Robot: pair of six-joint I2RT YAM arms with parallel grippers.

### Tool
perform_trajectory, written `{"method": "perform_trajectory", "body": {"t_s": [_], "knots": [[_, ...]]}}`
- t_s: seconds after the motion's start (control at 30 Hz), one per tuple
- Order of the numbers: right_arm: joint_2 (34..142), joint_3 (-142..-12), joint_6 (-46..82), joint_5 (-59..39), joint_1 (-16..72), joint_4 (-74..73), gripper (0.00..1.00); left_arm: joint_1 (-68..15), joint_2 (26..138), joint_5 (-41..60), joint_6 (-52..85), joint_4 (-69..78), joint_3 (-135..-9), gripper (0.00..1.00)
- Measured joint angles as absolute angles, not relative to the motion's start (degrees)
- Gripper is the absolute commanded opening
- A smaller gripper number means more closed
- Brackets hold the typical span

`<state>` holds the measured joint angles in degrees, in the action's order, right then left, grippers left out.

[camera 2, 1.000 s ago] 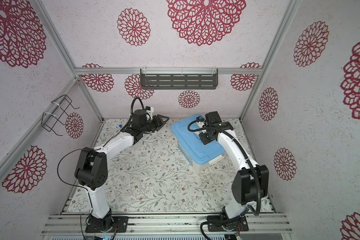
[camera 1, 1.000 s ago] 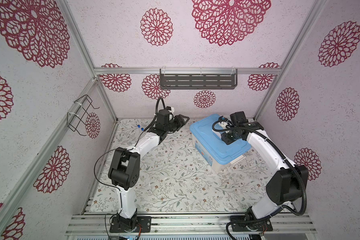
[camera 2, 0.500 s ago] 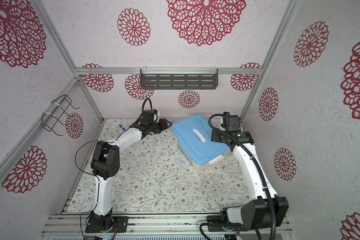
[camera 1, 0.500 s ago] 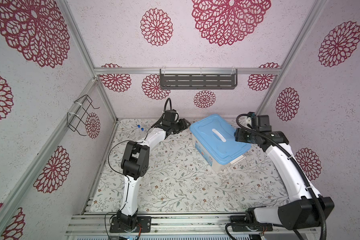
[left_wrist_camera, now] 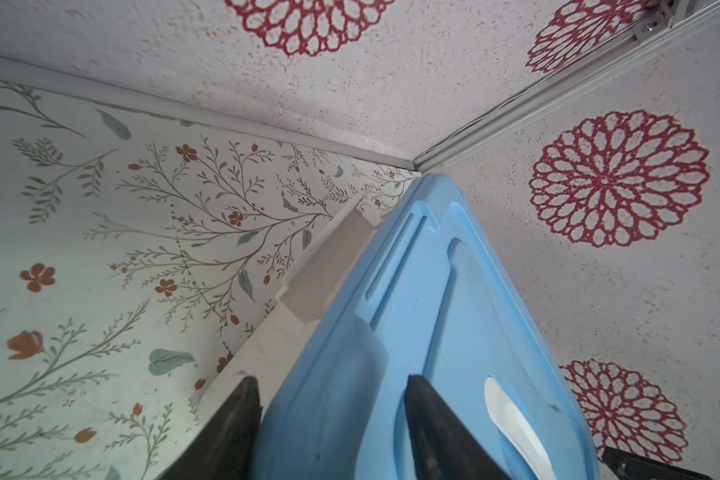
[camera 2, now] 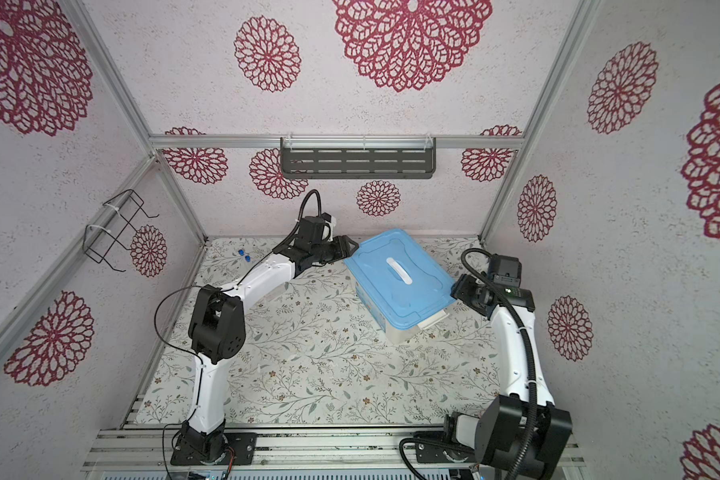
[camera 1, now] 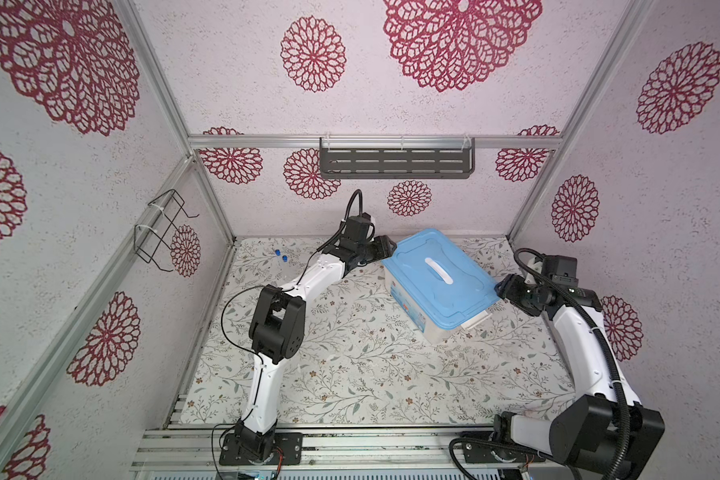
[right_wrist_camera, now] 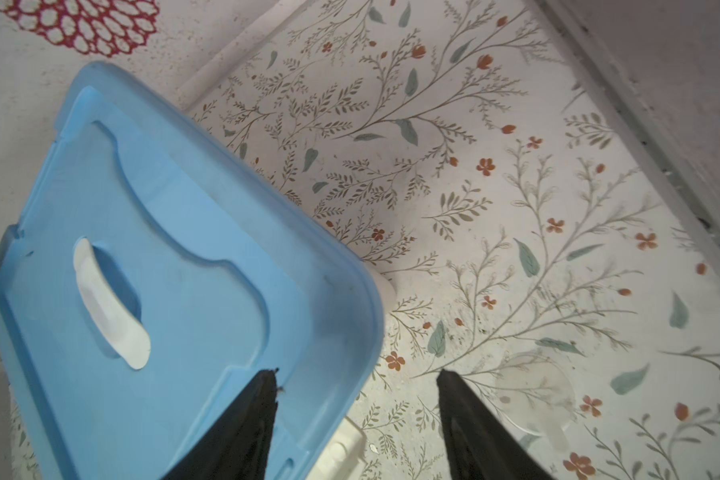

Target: Organize the chemistry lab equipment

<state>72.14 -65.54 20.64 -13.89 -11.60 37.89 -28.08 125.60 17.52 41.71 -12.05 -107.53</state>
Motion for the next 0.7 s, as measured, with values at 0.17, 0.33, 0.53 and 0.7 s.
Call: {"method": "perform_trajectory", "body": {"t_s": [0.17, 0.33, 0.53, 0.7], "knots": [[75.1, -64.4, 20.0, -18.5, -11.6, 34.7, 0.56, -28.3, 125.6, 18.6, 40.9, -13.1, -107.5, 0.5], [77.4, -64.2, 18.6, -20.4, -12.2, 33.1, 0.52, -28.5, 124.7, 18.7, 40.6, -13.0, -104.9, 0.49], [79.3, -65.3, 16.2, -21.5, -12.2, 32.1, 0.51, -28.6, 118.0, 18.3, 40.6, -11.4, -95.5, 0.48], [81.0, -66.8, 14.1, -22.0, -12.1, 32.0, 0.5, -29.0, 110.8, 18.5, 40.9, -12.1, -86.9, 0.48]]}}
